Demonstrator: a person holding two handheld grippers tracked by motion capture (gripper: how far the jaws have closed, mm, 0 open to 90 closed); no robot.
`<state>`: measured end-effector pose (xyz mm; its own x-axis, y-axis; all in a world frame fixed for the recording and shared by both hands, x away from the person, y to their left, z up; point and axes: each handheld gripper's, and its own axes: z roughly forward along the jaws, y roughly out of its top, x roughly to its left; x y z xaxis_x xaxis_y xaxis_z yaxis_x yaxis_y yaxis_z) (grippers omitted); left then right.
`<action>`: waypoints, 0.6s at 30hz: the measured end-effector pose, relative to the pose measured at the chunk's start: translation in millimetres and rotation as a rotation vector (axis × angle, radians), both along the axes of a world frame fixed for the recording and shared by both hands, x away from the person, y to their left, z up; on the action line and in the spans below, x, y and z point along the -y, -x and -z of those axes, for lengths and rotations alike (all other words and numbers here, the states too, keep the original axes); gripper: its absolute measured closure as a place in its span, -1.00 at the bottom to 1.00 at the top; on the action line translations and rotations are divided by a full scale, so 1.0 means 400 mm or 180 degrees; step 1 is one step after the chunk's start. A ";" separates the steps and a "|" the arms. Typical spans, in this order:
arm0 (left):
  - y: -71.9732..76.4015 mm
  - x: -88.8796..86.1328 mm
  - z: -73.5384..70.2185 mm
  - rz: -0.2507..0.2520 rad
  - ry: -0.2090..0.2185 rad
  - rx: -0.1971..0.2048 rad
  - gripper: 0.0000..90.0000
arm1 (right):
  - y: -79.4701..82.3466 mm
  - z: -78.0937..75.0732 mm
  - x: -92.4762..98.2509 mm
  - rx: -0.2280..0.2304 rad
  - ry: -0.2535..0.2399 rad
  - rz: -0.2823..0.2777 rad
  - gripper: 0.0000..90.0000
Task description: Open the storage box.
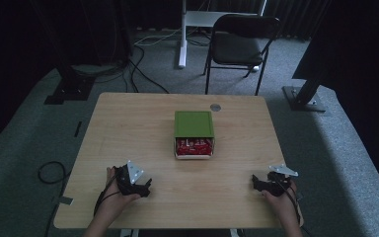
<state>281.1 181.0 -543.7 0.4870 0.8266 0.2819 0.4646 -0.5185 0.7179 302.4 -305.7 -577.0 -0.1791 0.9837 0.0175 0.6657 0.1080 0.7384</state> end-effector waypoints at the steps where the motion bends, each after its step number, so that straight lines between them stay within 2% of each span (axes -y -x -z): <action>1: -0.001 0.005 -0.002 0.0017 -0.0007 0.0003 -0.86 | 0.000 0.000 0.000 0.0001 -0.0005 0.0003 -0.73; 7: -0.009 0.042 -0.015 0.0155 -0.0045 0.0061 -0.86 | 0.000 0.000 0.000 0.0000 -0.0002 0.0003 -0.73; 10: -0.013 0.062 -0.019 0.0255 -0.0098 0.0128 -0.86 | 0.000 0.000 0.000 0.0000 -0.0003 0.0003 -0.73; 18: -0.021 0.110 -0.030 0.0420 -0.0257 0.0191 -0.86 | 0.000 0.000 0.000 0.0001 -0.0003 0.0003 -0.73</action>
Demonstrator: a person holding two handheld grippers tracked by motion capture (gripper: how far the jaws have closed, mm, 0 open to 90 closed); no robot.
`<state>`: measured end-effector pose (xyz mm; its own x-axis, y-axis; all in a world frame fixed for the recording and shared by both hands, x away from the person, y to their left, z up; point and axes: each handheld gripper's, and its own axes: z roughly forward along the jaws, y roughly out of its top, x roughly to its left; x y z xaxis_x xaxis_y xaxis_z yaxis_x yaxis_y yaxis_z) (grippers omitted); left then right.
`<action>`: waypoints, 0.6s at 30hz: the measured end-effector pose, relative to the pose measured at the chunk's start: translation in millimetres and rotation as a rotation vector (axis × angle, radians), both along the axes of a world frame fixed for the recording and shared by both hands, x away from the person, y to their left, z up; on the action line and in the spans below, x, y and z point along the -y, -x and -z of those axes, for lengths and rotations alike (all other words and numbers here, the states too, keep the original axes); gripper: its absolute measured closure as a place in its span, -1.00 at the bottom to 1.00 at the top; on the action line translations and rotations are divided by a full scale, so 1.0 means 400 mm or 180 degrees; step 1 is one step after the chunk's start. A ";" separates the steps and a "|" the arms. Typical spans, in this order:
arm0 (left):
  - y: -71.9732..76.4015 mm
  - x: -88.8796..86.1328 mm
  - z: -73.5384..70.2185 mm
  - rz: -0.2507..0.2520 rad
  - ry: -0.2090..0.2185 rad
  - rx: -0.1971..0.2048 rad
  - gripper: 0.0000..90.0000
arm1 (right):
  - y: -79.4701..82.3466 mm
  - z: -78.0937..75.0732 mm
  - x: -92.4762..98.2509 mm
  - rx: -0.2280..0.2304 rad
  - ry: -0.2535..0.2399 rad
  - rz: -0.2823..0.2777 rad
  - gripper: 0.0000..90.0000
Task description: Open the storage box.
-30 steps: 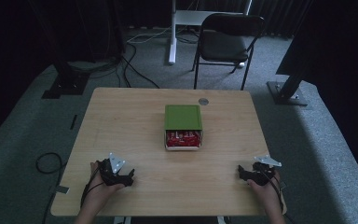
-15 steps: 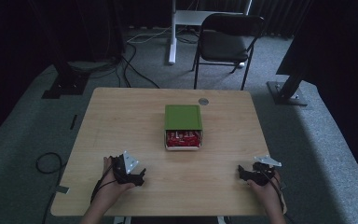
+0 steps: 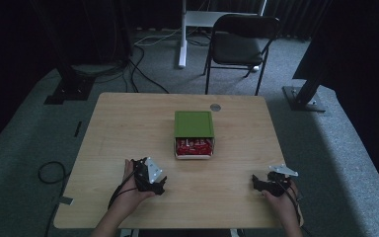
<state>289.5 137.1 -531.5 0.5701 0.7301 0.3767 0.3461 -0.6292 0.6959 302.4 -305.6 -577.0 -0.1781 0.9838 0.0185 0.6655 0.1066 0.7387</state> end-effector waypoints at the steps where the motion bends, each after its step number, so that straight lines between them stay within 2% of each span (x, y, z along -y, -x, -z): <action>1: -0.001 0.007 -0.001 0.0022 -0.0014 0.0014 -0.86 | 0.000 0.000 0.000 0.0000 0.0000 0.0000 -0.73; 9: -0.006 0.068 -0.012 0.0249 -0.0118 0.0131 -0.86 | 0.000 0.000 0.000 -0.0001 -0.0001 0.0001 -0.73; 10: -0.007 0.082 -0.012 0.0309 -0.0168 0.0162 -0.86 | 0.000 0.000 0.000 -0.0002 0.0000 0.0001 -0.73; 18: -0.013 0.126 -0.011 0.0481 -0.0237 0.0207 -0.85 | 0.000 0.000 0.000 -0.0001 -0.0001 0.0002 -0.73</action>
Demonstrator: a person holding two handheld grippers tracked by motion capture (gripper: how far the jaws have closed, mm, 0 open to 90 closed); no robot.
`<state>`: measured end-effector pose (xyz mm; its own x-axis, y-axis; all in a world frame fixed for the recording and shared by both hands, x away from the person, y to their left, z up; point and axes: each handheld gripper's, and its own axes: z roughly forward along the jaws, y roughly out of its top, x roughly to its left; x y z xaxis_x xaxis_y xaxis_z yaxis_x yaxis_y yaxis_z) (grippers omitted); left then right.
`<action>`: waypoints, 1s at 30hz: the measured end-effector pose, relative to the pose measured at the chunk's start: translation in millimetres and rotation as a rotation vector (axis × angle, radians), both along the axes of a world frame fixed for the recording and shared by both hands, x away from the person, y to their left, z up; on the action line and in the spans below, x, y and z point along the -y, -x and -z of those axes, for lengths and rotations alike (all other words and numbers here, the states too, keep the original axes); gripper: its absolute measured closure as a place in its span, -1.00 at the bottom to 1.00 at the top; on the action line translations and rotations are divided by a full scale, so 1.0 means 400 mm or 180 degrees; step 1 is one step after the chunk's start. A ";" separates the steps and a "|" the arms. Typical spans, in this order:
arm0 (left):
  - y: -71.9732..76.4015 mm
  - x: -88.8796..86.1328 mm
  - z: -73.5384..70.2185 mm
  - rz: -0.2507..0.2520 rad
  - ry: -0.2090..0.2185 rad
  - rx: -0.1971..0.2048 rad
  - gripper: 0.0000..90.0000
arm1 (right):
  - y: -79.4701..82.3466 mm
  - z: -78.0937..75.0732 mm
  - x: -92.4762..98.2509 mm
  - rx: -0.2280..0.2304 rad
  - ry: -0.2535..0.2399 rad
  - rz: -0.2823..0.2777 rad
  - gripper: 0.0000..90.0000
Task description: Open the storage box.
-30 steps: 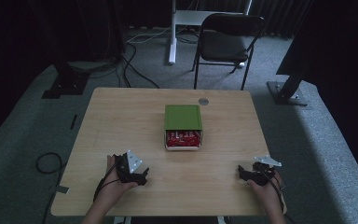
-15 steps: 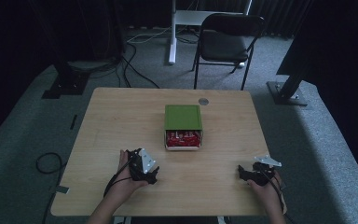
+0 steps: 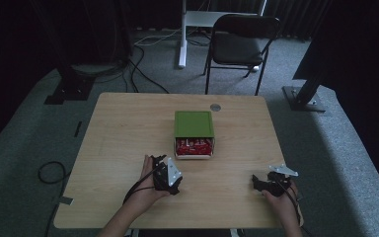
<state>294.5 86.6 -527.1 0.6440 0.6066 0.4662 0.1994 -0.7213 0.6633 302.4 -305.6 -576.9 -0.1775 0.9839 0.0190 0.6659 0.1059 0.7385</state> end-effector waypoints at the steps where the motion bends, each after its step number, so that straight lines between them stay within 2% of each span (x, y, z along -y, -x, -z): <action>1: -0.001 0.005 0.000 0.0016 -0.0013 0.0011 -0.85 | 0.000 0.000 0.000 0.0000 0.0000 0.0000 -0.73; 6: -0.005 0.036 0.002 0.0145 -0.0173 0.0093 -0.75 | 0.000 0.000 0.000 -0.0001 0.0001 0.0000 -0.73; 11: -0.007 0.055 0.006 0.0227 -0.0228 0.0145 -0.72 | 0.000 0.000 0.000 0.0000 0.0000 0.0000 -0.73; 14: -0.012 0.072 0.012 0.0322 -0.0326 0.0234 -0.69 | 0.000 0.000 0.000 -0.0001 0.0000 -0.0001 -0.73; 20: -0.021 0.095 0.019 0.0419 -0.0447 0.0307 -0.66 | 0.000 0.000 0.000 0.0000 -0.0001 0.0000 -0.73; 29: -0.041 0.118 0.013 0.0513 -0.0512 0.0358 -0.64 | 0.000 0.000 0.000 0.0000 0.0001 -0.0001 -0.73; 30: -0.046 0.123 0.017 0.0540 -0.0554 0.0359 -0.62 | 0.000 0.000 0.000 0.0000 0.0001 0.0000 -0.73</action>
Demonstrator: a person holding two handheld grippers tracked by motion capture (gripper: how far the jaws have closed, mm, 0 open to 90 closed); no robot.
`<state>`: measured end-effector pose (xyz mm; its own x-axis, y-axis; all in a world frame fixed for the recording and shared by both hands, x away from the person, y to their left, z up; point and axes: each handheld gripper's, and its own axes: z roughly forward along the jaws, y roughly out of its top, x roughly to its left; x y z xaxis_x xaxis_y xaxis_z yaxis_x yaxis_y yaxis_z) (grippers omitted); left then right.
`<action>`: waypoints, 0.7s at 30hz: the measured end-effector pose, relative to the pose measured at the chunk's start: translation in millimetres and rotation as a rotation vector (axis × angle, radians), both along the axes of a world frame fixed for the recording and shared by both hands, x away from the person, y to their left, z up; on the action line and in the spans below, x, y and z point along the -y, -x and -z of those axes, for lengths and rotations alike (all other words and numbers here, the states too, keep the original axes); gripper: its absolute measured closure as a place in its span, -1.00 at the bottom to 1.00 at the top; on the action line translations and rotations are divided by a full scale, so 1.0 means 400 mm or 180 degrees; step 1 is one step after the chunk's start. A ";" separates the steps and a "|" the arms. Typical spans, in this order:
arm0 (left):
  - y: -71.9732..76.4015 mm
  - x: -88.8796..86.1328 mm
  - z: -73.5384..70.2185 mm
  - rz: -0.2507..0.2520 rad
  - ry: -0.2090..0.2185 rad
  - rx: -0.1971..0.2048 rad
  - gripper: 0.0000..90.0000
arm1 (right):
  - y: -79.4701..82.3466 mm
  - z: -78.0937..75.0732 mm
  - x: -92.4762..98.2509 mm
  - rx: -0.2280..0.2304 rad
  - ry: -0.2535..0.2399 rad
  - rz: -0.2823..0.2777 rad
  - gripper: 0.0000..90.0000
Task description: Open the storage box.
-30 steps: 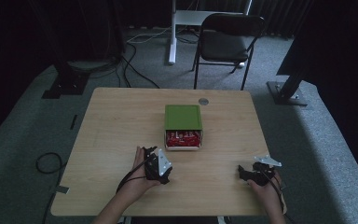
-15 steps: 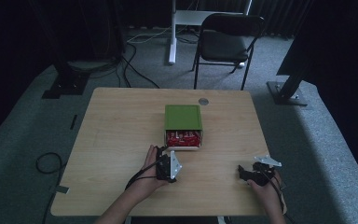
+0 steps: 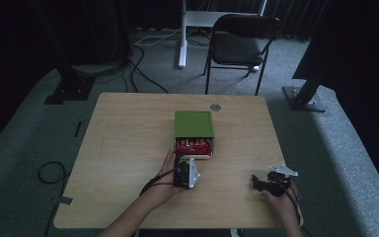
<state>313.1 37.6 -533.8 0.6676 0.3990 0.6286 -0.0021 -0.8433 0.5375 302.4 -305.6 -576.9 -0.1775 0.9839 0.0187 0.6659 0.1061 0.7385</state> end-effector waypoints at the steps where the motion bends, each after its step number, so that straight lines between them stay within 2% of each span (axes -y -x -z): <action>1: 0.000 0.000 0.000 0.0000 0.0000 0.0000 -0.62 | 0.000 0.000 0.000 0.0000 0.0000 0.0000 -0.73; 5: -0.011 0.007 0.010 0.0033 0.0000 -0.0049 -0.59 | 0.000 0.000 0.000 -0.0001 -0.0001 0.0000 -0.73; 8: -0.020 0.015 0.016 0.0055 -0.0083 -0.0067 -0.59 | 0.000 0.000 0.000 0.0000 -0.0001 0.0001 -0.73; 11: -0.023 0.016 0.018 0.0056 -0.0093 -0.0065 -0.59 | 0.000 0.000 0.000 0.0001 -0.0002 0.0001 -0.73; 12: -0.027 0.015 0.021 0.0056 -0.0094 -0.0108 -0.59 | 0.000 0.000 0.000 0.0000 -0.0002 0.0000 -0.73; 16: -0.030 0.016 0.029 0.0148 -0.0262 0.0012 -0.48 | 0.000 0.000 0.000 0.0000 -0.0002 0.0001 -0.73; 17: -0.032 0.016 0.031 0.0170 -0.0265 0.0034 -0.44 | 0.000 0.000 0.000 0.0001 -0.0001 0.0000 -0.73; 21: -0.036 0.016 0.038 0.0225 -0.0490 0.0213 -0.24 | 0.000 0.000 0.000 0.0000 -0.0001 0.0001 -0.73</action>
